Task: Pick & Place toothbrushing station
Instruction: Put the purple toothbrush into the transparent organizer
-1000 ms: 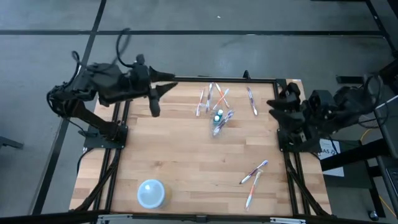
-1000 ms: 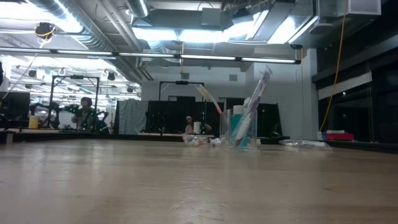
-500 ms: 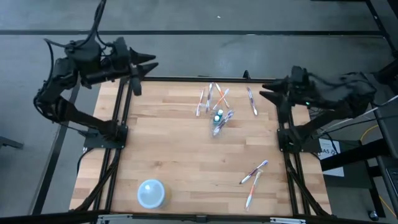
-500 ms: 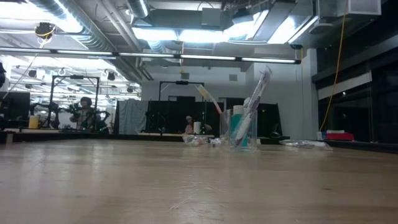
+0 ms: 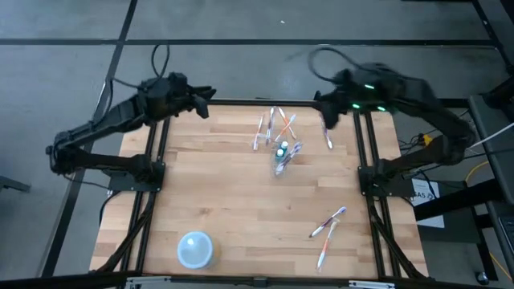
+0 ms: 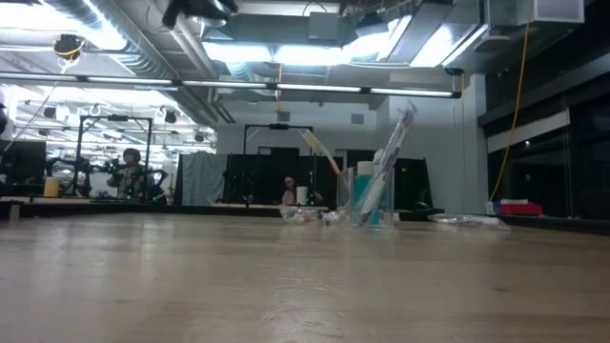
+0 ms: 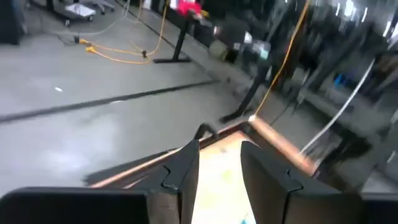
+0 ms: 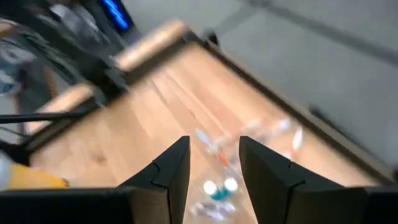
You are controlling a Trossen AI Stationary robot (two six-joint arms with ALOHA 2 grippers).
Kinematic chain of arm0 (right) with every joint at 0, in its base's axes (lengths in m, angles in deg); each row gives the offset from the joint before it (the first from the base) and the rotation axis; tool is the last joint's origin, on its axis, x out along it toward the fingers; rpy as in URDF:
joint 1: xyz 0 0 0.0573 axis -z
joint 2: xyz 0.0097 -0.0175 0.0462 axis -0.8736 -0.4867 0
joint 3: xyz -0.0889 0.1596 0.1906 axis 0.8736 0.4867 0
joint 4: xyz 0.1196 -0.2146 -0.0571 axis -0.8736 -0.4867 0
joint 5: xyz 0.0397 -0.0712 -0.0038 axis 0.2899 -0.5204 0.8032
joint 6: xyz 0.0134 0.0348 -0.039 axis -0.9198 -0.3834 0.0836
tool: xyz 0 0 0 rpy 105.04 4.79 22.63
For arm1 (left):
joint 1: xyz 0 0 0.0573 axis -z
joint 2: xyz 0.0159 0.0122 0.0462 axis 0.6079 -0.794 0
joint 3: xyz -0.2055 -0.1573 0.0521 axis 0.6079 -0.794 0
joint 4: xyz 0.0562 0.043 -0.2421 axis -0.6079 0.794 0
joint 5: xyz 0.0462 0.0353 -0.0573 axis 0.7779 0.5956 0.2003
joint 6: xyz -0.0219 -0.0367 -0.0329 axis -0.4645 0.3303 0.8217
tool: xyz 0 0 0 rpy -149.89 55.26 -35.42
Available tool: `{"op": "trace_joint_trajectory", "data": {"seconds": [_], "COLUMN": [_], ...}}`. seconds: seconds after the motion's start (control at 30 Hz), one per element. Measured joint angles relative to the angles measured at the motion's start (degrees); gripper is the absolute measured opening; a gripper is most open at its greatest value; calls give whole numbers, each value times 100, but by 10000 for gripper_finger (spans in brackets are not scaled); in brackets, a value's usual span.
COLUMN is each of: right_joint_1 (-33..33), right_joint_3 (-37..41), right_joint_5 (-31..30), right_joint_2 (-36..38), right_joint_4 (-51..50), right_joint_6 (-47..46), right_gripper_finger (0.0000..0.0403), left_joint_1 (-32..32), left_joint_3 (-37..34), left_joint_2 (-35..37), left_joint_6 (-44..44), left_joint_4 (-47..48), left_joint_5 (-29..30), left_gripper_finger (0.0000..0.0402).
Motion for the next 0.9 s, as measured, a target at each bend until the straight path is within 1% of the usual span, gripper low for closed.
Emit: {"op": "trace_joint_trajectory", "data": {"seconds": [0.07, 0.17, 0.3, 0.37, 0.47, 0.53, 0.67, 0.77, 0.9], "right_joint_1": [545, 1198, 1646, 1820, 2036, 2115, 2234, 2342, 2420], "right_joint_3": [231, 345, 342, 307, 52, -202, -991, -1826, -3055], "right_joint_5": [604, 1568, 2357, 2615, 2853, 2871, 2839, 2793, 2710], "right_joint_2": [-266, -825, -1582, -1970, -2609, -3003, -3757, -4448, -5375], "right_joint_4": [32, 245, 933, 1139, 1152, 1086, 733, 91, -1153], "right_joint_6": [-51, -30, -33, -297, -618, -744, -955, -1016, -829], "right_gripper_finger": [142, 142, 142, 142, 142, 142, 142, 142, 142], "left_joint_1": [-6, 62, 251, 364, 537, 648, 824, 895, 917], "left_joint_3": [-420, -733, -830, -830, -830, -830, -830, -830, -830], "left_joint_2": [208, 478, 683, 743, 803, 807, 832, 824, 826], "left_joint_6": [373, 564, 691, 713, 718, 724, 781, 842, 939], "left_joint_4": [-480, -877, -873, -881, -878, -876, -875, -869, -870], "left_joint_5": [-111, -289, -225, -182, -76, 13, 89, 89, 82], "left_gripper_finger": [113, 113, 113, 113, 113, 113, 113, 113, 113]}}
